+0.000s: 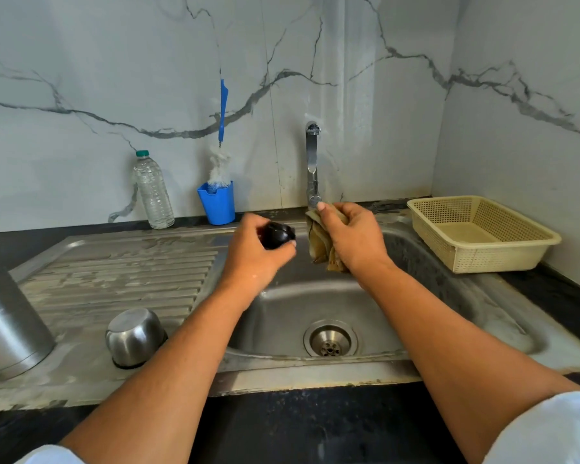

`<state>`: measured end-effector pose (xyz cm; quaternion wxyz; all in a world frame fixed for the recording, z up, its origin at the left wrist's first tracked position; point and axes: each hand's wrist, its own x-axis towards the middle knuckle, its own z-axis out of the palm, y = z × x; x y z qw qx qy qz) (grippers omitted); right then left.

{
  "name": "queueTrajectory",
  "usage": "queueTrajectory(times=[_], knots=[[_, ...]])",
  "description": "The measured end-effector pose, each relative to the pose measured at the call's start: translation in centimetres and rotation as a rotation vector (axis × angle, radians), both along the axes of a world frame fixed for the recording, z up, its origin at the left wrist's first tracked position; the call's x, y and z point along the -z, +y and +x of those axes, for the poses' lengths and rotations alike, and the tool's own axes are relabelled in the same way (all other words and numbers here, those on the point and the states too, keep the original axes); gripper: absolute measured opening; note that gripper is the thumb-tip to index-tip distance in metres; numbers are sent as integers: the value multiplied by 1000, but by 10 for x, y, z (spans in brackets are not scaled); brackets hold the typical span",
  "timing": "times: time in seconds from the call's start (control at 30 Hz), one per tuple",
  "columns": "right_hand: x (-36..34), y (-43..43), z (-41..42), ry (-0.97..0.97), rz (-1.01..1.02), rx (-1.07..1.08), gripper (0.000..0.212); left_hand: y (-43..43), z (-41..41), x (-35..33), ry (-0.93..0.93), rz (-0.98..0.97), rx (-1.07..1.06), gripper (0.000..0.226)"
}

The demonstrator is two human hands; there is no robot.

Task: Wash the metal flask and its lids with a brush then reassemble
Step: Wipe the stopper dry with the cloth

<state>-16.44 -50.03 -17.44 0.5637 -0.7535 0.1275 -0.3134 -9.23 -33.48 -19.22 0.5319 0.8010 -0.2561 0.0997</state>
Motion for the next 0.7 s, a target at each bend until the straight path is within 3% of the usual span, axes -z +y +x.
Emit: queueTrajectory(times=[0.03, 0.13, 0.3, 0.43, 0.53, 0.63, 0.7], knots=[[1, 1, -1, 51, -70, -9, 37, 1, 2, -1, 31, -53, -8, 50], [5, 4, -1, 145, -222, 0, 44, 4, 5, 4, 45, 58, 19, 53], [6, 9, 2, 190, -222, -43, 45, 7, 8, 5, 96, -26, 7, 52], [12, 9, 6, 240, -55, -101, 42, 11, 5, 8, 385, -148, 120, 53], [9, 12, 0, 259, 106, -128, 36, 13, 0, 1, 324, -138, 63, 41], [-1, 22, -12, 264, 302, -215, 34, 21, -9, -19, 443, -290, 80, 23], [-7, 31, -17, 273, 363, -288, 37, 32, -9, -30, 414, -277, 71, 24]])
